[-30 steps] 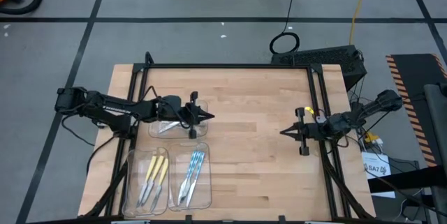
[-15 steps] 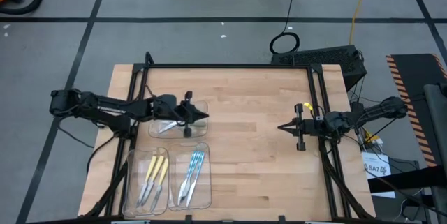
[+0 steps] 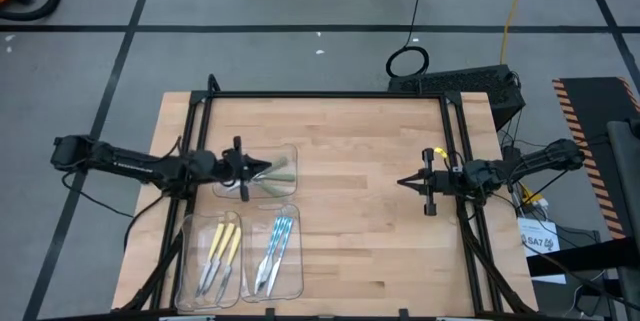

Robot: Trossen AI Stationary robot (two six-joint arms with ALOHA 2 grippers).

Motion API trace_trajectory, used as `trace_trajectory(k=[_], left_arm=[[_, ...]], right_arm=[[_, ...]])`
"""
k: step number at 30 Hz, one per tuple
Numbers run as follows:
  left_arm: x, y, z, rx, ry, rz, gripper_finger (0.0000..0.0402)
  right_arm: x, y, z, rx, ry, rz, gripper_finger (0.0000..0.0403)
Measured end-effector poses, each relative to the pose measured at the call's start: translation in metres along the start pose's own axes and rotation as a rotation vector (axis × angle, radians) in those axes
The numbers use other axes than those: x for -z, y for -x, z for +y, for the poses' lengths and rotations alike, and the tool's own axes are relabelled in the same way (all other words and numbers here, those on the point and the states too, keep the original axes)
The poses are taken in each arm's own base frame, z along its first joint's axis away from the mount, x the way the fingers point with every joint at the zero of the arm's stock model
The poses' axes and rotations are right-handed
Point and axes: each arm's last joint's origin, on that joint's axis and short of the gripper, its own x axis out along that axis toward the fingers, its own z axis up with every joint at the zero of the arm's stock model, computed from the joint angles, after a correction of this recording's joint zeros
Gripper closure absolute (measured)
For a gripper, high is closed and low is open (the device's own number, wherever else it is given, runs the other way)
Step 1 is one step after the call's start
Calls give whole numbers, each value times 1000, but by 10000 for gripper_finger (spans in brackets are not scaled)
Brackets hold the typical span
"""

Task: Sort silverware by color (type)
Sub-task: Return to Home Position

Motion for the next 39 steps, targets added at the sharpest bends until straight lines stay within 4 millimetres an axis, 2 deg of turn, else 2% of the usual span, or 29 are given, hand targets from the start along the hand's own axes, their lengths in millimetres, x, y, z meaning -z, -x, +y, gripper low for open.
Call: trace_trajectory(k=[4, 11, 25, 33, 39], left_arm=[[16, 11, -5, -18, 40, -27, 396], [25, 19, -16, 44, -2, -90, 396], [21, 23, -20, 49, -101, -124, 396], [21, 34, -17, 99, -112, -122, 396], [20, 43, -14, 99, -104, -126, 396]], right_arm=[[0, 0, 0, 2, 30, 1, 403], [0, 0, -3, 28, 41, 0, 403], [2, -1, -5, 50, 9, 17, 403], [2, -1, -5, 49, 90, 24, 403], [2, -1, -5, 54, 32, 22, 399]])
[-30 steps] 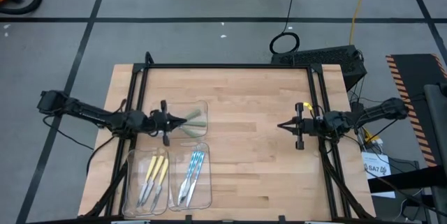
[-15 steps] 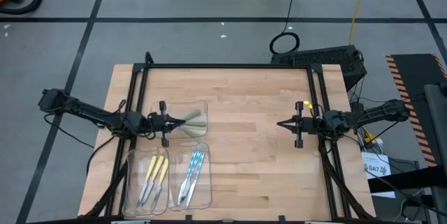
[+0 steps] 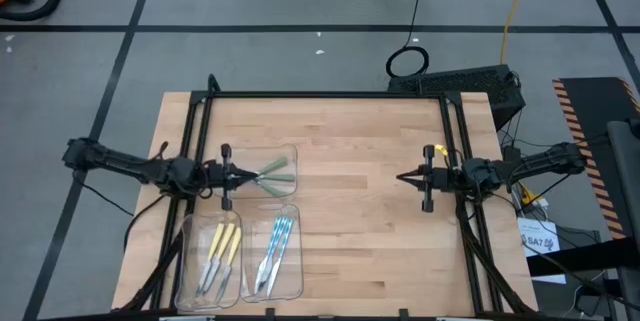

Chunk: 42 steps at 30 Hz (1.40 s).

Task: Sort silverware by color (type)
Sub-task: Return to Home Position

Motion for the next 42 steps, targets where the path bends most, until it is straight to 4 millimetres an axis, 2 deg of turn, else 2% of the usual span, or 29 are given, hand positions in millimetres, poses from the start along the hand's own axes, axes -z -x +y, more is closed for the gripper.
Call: trace_trajectory(k=[6, 9, 19, 23, 32, 42], left_arm=[[2, 7, 2, -12, 10, 19, 396], [1, 10, 3, -18, 22, 4, 396], [3, 12, 4, -18, 28, 20, 396], [3, 12, 4, -18, 34, 20, 396], [3, 12, 3, -18, 42, 17, 396], [2, 12, 4, -20, 45, 9, 396]], right_arm=[[0, 0, -1, 16, -48, 10, 401], [3, 2, 2, -46, -27, 42, 402], [1, 8, 0, -62, -25, -10, 402], [1, 11, 1, -139, -7, -31, 401], [2, 14, -1, -121, 3, -39, 401], [6, 12, -11, -15, -16, -2, 401]])
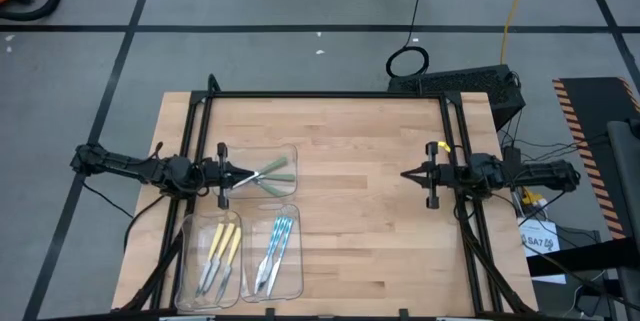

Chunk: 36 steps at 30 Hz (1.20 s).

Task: Sort silverware by color (type)
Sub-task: Return to Home Position

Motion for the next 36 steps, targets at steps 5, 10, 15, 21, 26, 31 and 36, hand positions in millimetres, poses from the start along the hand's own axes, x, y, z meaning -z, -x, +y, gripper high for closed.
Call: trace_trajectory(k=[5, 10, 15, 21, 26, 31, 36], left_arm=[[1, 0, 0, -9, 41, 8, 396], [4, 0, 1, -36, 52, 47, 396], [3, 1, 3, -44, 17, 37, 396], [0, 4, 2, 65, 22, -17, 396], [-4, 8, 3, 79, -43, -68, 396], [-5, 9, 8, 51, -71, -89, 396], [-2, 8, 12, 93, -38, -69, 396]], right_arm=[[1, 0, -1, -14, -50, 6, 401], [1, 0, -1, -15, -66, 6, 401], [1, 0, -1, -15, -62, 7, 401], [1, 0, -1, -12, -62, 0, 401], [-1, 0, -2, -7, -62, -19, 401], [-4, 0, -2, -1, -63, -43, 401], [-4, 0, -2, -1, -64, -45, 401]])
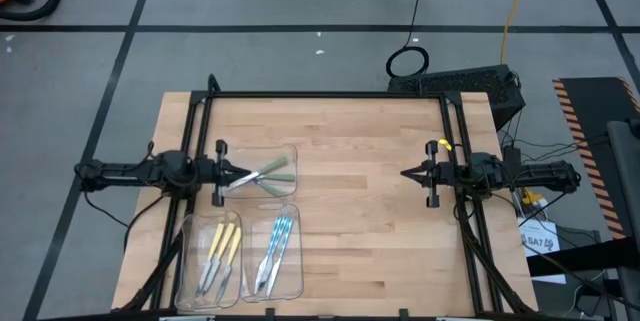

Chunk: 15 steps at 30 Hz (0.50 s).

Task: Sort silverware by color (type)
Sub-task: Return to Home Position

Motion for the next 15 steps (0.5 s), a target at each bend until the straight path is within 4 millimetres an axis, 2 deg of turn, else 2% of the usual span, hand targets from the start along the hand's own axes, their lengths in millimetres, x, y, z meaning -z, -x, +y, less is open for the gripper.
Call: trace_trajectory(k=[15], left_arm=[[7, -5, 2, -15, 63, 81, 396]], right_arm=[[0, 0, 0, 1, 0, -4, 401]])
